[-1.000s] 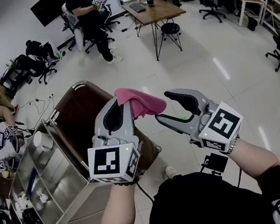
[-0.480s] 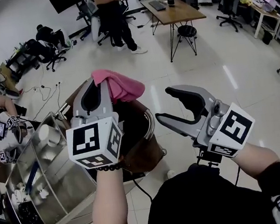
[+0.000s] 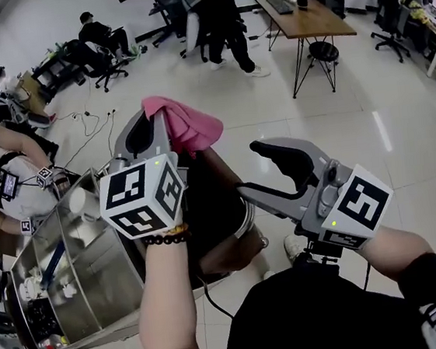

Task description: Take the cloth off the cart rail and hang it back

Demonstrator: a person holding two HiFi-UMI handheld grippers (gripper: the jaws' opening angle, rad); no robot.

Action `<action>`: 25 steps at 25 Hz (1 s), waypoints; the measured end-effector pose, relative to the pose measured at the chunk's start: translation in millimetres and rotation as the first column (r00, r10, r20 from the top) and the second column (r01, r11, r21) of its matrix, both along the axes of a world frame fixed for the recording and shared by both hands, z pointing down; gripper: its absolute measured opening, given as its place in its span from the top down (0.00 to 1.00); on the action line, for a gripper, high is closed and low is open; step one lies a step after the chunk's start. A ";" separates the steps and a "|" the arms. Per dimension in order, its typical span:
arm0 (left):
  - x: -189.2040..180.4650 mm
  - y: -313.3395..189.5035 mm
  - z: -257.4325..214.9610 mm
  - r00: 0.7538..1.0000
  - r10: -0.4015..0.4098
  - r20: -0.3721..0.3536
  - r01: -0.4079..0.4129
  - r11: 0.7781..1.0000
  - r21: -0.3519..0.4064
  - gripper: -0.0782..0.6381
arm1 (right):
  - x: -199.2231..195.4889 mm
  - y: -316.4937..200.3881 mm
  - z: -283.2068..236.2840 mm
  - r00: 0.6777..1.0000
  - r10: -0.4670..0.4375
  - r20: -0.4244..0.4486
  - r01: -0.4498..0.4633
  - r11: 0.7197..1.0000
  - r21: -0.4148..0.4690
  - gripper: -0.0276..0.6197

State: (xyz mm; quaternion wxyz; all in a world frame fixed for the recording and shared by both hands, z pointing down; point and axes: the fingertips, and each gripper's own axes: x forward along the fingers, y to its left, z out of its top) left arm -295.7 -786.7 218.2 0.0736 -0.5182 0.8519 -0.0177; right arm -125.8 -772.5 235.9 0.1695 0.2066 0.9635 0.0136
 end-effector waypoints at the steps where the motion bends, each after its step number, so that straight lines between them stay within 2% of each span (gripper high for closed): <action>1: -8.0 -6.1 3.0 1.000 -0.012 -0.008 0.012 1.000 -0.001 0.87 | -6.7 -7.4 4.2 1.000 -0.007 -0.008 0.007 1.000 0.001 0.58; 10: -74.3 -78.5 35.0 0.986 -0.156 -0.058 0.155 0.988 -0.026 0.87 | -52.1 -100.2 25.3 0.994 -0.111 -0.002 0.111 0.993 -0.027 0.58; 12: -89.6 -88.4 46.6 0.980 -0.187 -0.069 0.186 0.982 -0.029 0.87 | -60.8 -115.9 36.1 0.991 -0.132 -0.036 0.130 0.991 -0.045 0.58; 14: -101.8 -93.0 57.6 0.974 -0.216 -0.074 0.214 0.976 -0.030 0.87 | -66.4 -125.8 53.9 0.978 -0.155 -0.139 0.142 0.985 -0.096 0.58; 15: -107.2 -95.6 61.5 0.970 -0.230 -0.074 0.229 0.973 -0.032 0.87 | -69.0 -132.3 59.2 0.973 -0.167 -0.162 0.150 0.982 -0.113 0.58; 16: -112.9 -100.0 63.4 0.967 -0.246 -0.071 0.244 0.969 -0.034 0.87 | -72.3 -142.1 57.9 0.975 -0.177 -0.132 0.164 0.981 -0.107 0.58; 18: -126.4 -116.3 62.2 0.957 -0.281 -0.065 0.279 0.959 -0.042 0.87 | -81.3 -170.7 47.4 0.980 -0.199 -0.021 0.197 0.978 -0.072 0.58; 19: -134.0 -126.5 60.5 0.952 -0.301 -0.061 0.298 0.953 -0.048 0.87 | -86.3 -186.3 45.7 0.977 -0.212 -0.002 0.211 0.975 -0.071 0.58; 22: -156.9 -148.7 57.9 0.928 -0.371 -0.043 0.367 0.927 -0.076 0.87 | -100.0 -224.6 56.7 0.966 -0.250 -0.058 0.242 0.963 -0.118 0.58; 25: -182.4 -164.4 60.4 0.898 -0.439 -0.026 0.433 0.894 -0.113 0.87 | -113.3 -258.2 61.3 0.959 -0.279 -0.043 0.272 0.954 -0.128 0.58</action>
